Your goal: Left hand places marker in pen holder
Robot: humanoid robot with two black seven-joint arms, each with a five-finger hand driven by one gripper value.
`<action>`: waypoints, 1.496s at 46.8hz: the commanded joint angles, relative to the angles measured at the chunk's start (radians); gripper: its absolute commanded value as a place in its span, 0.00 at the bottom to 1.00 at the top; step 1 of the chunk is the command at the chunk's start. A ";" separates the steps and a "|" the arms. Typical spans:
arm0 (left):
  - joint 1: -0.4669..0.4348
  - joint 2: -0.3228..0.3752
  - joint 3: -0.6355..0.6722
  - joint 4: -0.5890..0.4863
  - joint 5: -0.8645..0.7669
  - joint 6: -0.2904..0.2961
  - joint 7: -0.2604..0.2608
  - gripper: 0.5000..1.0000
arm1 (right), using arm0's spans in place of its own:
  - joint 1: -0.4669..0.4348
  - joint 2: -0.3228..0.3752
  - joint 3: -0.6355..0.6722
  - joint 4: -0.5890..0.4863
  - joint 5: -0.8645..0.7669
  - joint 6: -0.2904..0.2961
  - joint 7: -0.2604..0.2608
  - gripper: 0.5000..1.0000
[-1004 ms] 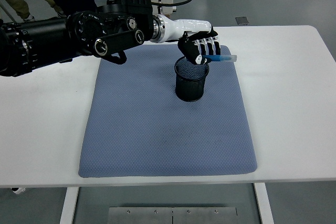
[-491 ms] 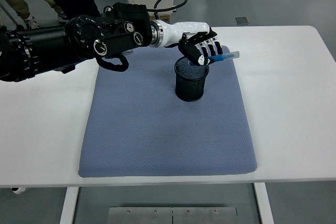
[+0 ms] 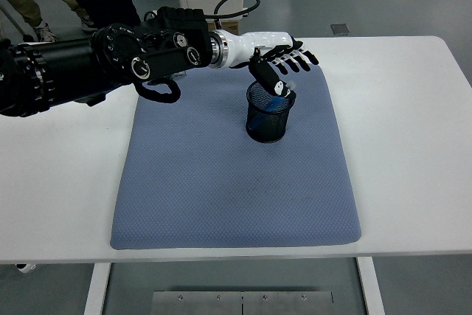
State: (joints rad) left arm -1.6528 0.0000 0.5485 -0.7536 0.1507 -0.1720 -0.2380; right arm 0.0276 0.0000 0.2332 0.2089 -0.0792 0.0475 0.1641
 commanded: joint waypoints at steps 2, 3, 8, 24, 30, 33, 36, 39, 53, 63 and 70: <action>-0.013 0.000 -0.005 -0.001 0.000 -0.001 -0.001 0.82 | 0.000 0.000 0.000 0.001 -0.001 0.000 0.000 1.00; -0.018 0.002 -0.005 -0.001 -0.002 -0.001 -0.003 0.85 | 0.000 0.000 0.001 0.000 -0.001 0.000 0.000 1.00; -0.022 0.038 -0.007 -0.001 -0.031 0.000 -0.003 0.92 | 0.000 0.000 0.001 0.001 -0.001 0.000 0.000 1.00; -0.009 0.104 -0.047 0.023 -0.106 0.169 -0.003 1.00 | 0.000 0.000 0.000 0.000 0.001 0.000 0.000 1.00; 0.073 0.153 -0.110 0.049 -0.106 0.224 -0.004 1.00 | 0.000 0.000 0.000 0.000 -0.001 0.000 0.000 1.00; 0.114 0.179 -0.157 0.082 -0.106 0.223 -0.009 1.00 | 0.000 0.000 0.000 0.000 -0.001 0.000 0.000 1.00; 0.162 0.192 -0.209 0.125 -0.106 0.216 -0.009 1.00 | 0.000 0.000 0.000 0.000 -0.001 0.000 0.000 1.00; 0.208 0.195 -0.266 0.155 -0.106 0.221 -0.009 1.00 | 0.000 0.000 0.000 0.000 0.001 0.000 0.000 1.00; 0.438 0.258 -0.625 0.218 -0.102 0.223 -0.012 1.00 | 0.000 0.000 0.000 0.000 -0.001 0.000 0.000 1.00; 0.496 0.310 -0.679 0.220 -0.108 0.212 -0.012 1.00 | 0.000 0.000 0.000 0.000 0.001 0.000 0.000 1.00; 0.556 0.331 -0.763 0.218 -0.108 0.210 -0.012 1.00 | 0.000 0.000 0.000 0.000 -0.001 0.000 0.000 1.00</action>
State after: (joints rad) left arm -1.1239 0.3179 -0.1721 -0.5341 0.0430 0.0395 -0.2501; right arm 0.0276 0.0000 0.2336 0.2088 -0.0794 0.0476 0.1641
